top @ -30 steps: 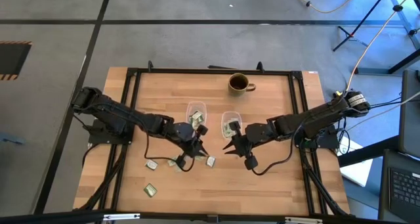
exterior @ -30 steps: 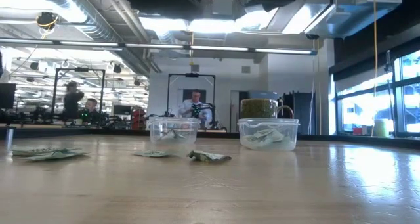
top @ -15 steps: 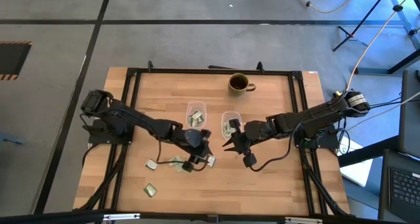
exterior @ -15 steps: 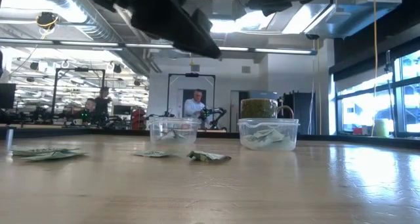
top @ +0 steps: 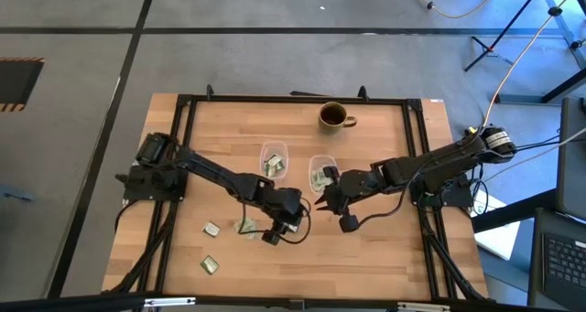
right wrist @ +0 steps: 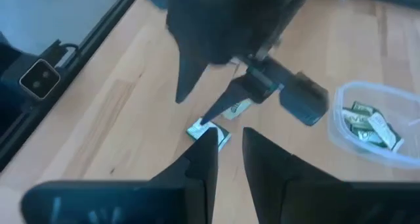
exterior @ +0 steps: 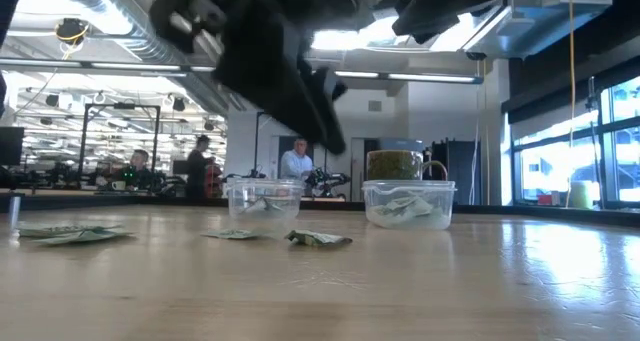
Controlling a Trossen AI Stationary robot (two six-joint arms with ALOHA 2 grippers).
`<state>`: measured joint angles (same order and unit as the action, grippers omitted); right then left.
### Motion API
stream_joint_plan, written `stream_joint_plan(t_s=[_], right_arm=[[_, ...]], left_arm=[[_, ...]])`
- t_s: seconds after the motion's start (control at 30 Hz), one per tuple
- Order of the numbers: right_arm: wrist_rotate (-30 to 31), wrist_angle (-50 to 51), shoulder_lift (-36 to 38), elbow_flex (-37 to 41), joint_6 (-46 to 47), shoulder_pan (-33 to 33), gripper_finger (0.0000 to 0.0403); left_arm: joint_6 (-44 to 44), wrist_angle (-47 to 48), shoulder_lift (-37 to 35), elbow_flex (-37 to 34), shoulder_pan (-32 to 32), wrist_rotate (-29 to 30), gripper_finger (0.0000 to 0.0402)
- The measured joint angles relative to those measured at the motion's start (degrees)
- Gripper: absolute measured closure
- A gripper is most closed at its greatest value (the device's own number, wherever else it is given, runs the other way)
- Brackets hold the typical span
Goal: Pick and place items into bin
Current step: Put the truvia packet into the left transparent bin
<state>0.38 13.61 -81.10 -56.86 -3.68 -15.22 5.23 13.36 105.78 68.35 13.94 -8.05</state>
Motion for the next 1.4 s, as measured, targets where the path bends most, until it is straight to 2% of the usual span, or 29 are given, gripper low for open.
stream_joint_plan(t_s=[0.17,0.47,0.67,0.93,1.4], right_arm=[[0.0,1.0,0.0,0.0,2.1,0.0,0.0328],[0.0,1.6,0.0,0.0,2.2,0.0,0.0328],[0.0,1.7,0.0,0.0,2.0,0.0,0.0328],[0.0,2.0,0.0,0.0,1.9,0.0,0.0328],[0.0,2.2,0.0,0.0,1.9,0.0,0.0328]], left_arm=[[0.9,3.4,4.2,2.1,-0.2,2.5,0.024],[3.0,4.5,5.7,2.4,0.3,9.4,0.0241],[1.7,3.9,7.4,2.5,0.3,6.3,0.0238],[1.3,4.0,10.0,2.8,0.2,5.9,0.0244],[1.5,4.3,10.3,2.6,0.2,6.0,0.0297]])
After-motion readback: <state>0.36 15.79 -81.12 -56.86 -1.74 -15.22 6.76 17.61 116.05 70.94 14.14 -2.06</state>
